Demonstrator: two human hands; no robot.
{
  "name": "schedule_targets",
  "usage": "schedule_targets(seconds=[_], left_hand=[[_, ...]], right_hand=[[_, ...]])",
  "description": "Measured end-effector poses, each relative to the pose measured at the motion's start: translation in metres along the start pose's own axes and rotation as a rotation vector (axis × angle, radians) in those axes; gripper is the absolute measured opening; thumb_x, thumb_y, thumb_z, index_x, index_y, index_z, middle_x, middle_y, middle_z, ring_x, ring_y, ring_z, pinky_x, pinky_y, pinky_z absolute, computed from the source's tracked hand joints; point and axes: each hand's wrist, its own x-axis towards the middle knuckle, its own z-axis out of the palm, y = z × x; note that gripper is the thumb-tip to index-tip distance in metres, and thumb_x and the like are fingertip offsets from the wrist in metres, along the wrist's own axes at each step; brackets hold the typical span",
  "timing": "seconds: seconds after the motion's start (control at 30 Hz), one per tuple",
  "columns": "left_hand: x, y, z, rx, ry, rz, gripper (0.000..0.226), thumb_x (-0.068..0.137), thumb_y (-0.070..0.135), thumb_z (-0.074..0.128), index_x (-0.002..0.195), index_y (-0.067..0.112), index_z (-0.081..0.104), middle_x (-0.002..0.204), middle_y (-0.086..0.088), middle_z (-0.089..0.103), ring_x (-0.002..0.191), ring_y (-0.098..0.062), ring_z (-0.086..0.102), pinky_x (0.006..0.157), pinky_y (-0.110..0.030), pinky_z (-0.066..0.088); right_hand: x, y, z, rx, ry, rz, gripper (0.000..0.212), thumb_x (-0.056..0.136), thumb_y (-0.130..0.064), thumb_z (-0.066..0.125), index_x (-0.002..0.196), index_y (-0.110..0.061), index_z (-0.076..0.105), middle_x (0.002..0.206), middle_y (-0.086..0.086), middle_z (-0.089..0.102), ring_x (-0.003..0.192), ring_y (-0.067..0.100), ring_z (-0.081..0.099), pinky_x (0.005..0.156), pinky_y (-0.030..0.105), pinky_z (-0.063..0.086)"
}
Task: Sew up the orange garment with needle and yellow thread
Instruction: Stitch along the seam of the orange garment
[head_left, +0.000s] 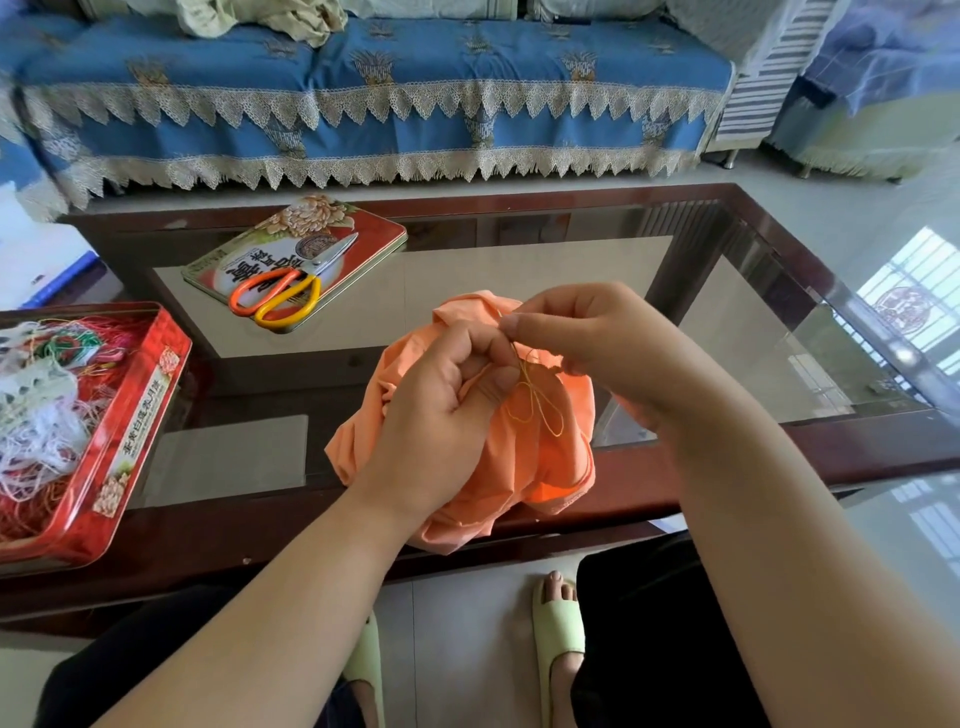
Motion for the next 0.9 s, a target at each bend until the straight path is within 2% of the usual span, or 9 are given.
schedule_targets(seconds=[0.07, 0.13, 0.23, 0.37, 0.5, 0.67, 0.8, 0.9], left_hand=[[0.002, 0.0, -0.001, -0.053, -0.027, -0.043, 0.008, 0.095, 0.013, 0.056, 0.094, 0.02, 0.058, 0.091, 0.004, 0.069, 0.087, -0.003, 0.065, 0.079, -0.013, 0.048], [0.003, 0.0, -0.001, -0.133, -0.075, -0.101, 0.008, 0.095, 0.013, 0.056, 0.092, 0.02, 0.058, 0.082, 0.009, 0.068, 0.081, -0.002, 0.063, 0.077, -0.013, 0.046], [0.002, 0.002, 0.003, -0.207, -0.152, -0.177, 0.001, 0.09, 0.02, 0.058, 0.088, 0.02, 0.058, 0.07, 0.014, 0.062, 0.071, -0.002, 0.056, 0.07, -0.01, 0.044], [0.001, 0.003, 0.003, -0.306, -0.206, -0.254, 0.015, 0.08, 0.029, 0.057, 0.092, 0.021, 0.056, 0.067, 0.011, 0.063, 0.067, -0.005, 0.054, 0.066, -0.014, 0.045], [0.001, 0.004, 0.0, -0.258, -0.284, -0.303, 0.017, 0.081, 0.034, 0.056, 0.097, 0.028, 0.056, 0.074, 0.008, 0.068, 0.075, -0.008, 0.06, 0.074, -0.018, 0.048], [-0.001, 0.01, -0.002, -0.273, -0.354, -0.319, 0.015, 0.094, 0.013, 0.051, 0.107, 0.018, 0.056, 0.09, -0.011, 0.069, 0.084, -0.015, 0.063, 0.075, -0.016, 0.051], [-0.003, 0.012, -0.003, -0.312, -0.42, -0.333, 0.024, 0.083, 0.024, 0.055, 0.103, 0.014, 0.06, 0.085, -0.009, 0.07, 0.082, -0.017, 0.066, 0.074, -0.019, 0.053], [-0.003, 0.014, -0.002, -0.315, -0.441, -0.34, 0.023, 0.081, 0.024, 0.055, 0.1, 0.013, 0.061, 0.08, -0.003, 0.07, 0.08, -0.014, 0.066, 0.073, -0.017, 0.054]], right_hand=[[0.004, 0.0, 0.002, 0.058, 0.027, -0.02, 0.016, 0.089, -0.024, 0.066, 0.082, -0.011, 0.072, 0.06, -0.008, 0.06, 0.048, -0.003, 0.047, 0.048, 0.012, 0.039], [0.009, -0.003, 0.005, 0.152, 0.056, -0.038, 0.016, 0.093, -0.02, 0.061, 0.082, -0.011, 0.07, 0.059, -0.009, 0.059, 0.047, 0.003, 0.044, 0.046, 0.015, 0.036], [0.02, -0.013, 0.004, 0.311, 0.059, -0.046, 0.017, 0.099, -0.019, 0.051, 0.087, -0.01, 0.06, 0.071, -0.002, 0.067, 0.041, 0.008, 0.039, 0.039, 0.017, 0.03], [0.039, -0.029, -0.001, 0.392, 0.051, -0.049, 0.021, 0.105, -0.021, 0.036, 0.088, -0.014, 0.045, 0.067, 0.003, 0.07, 0.035, 0.012, 0.048, 0.036, 0.019, 0.031], [0.056, -0.037, -0.003, 0.405, 0.039, -0.088, 0.024, 0.106, -0.023, 0.029, 0.087, -0.016, 0.041, 0.066, 0.003, 0.07, 0.045, 0.015, 0.061, 0.041, 0.019, 0.039], [0.07, -0.038, -0.004, 0.519, 0.097, -0.147, 0.023, 0.106, -0.023, 0.028, 0.087, -0.017, 0.04, 0.067, 0.003, 0.07, 0.054, 0.02, 0.068, 0.042, 0.02, 0.044], [0.078, -0.032, -0.004, 0.58, 0.138, -0.183, 0.023, 0.107, -0.024, 0.027, 0.089, -0.015, 0.04, 0.067, 0.004, 0.069, 0.062, 0.024, 0.071, 0.045, 0.022, 0.047], [0.082, -0.029, -0.006, 0.628, 0.17, -0.199, 0.023, 0.107, -0.025, 0.026, 0.091, -0.014, 0.039, 0.067, 0.004, 0.069, 0.064, 0.025, 0.071, 0.048, 0.024, 0.051]])
